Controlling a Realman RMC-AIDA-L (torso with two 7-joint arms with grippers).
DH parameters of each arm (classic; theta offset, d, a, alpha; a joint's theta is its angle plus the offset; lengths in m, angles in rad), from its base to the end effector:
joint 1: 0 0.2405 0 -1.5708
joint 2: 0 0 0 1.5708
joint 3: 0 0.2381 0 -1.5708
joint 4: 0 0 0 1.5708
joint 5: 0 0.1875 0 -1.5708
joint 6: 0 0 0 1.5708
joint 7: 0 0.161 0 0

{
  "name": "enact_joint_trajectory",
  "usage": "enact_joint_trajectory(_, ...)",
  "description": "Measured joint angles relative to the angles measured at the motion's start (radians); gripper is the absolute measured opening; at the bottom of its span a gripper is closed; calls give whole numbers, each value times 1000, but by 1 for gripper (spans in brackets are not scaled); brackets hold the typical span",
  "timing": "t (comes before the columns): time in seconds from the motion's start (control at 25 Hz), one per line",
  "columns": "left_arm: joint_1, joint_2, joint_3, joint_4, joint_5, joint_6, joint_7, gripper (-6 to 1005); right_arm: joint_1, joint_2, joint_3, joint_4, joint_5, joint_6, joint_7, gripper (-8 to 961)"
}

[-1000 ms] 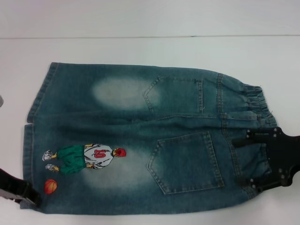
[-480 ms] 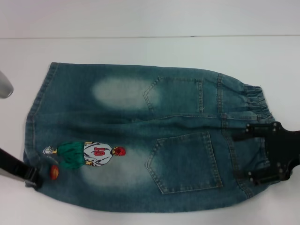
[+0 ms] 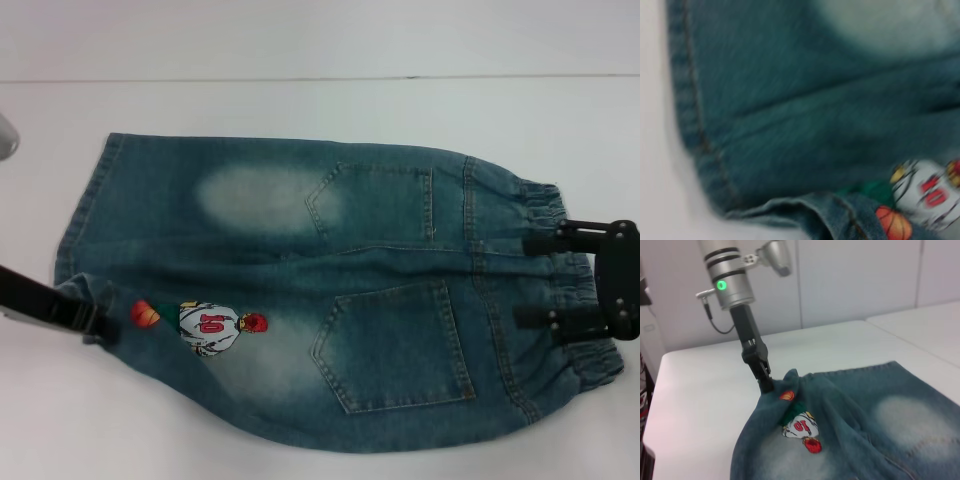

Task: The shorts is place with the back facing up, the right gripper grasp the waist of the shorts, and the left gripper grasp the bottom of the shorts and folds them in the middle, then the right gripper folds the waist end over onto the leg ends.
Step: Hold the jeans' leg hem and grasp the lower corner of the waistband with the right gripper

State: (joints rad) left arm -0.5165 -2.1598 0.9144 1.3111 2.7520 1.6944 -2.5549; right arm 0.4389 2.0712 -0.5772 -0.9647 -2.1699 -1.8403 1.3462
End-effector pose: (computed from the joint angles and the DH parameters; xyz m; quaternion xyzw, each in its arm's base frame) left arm -0.2531 0.2994 0.0279 -0.8115 -0.5416 0.1213 0.1829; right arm 0.2448 0.2752 0.0416 -0.9681 0.1358 0.1753 0.1169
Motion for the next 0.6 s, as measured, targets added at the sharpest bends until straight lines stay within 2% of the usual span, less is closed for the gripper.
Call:
enact_joint_trajectory(0.2,-4,1,-24,10,-70,2,40,98,-2,5,-7,-119,-87,-14,183,895)
enact_joint_trajectory(0.4,-9,6,-56,10,-92,-12,79,94,36,-1,-36,-255,-284,-101,387,894)
enact_joint_trajectory(0.52,-13,6,-54,10,-92,-17,96,93,77,-8,-57,-303,-414,-143,519,776)
enact_joint_trajectory(0.6,-17,4,-50,10,-92,-19,109,93,100,-14,-107,-309,-500,-150,599,779)
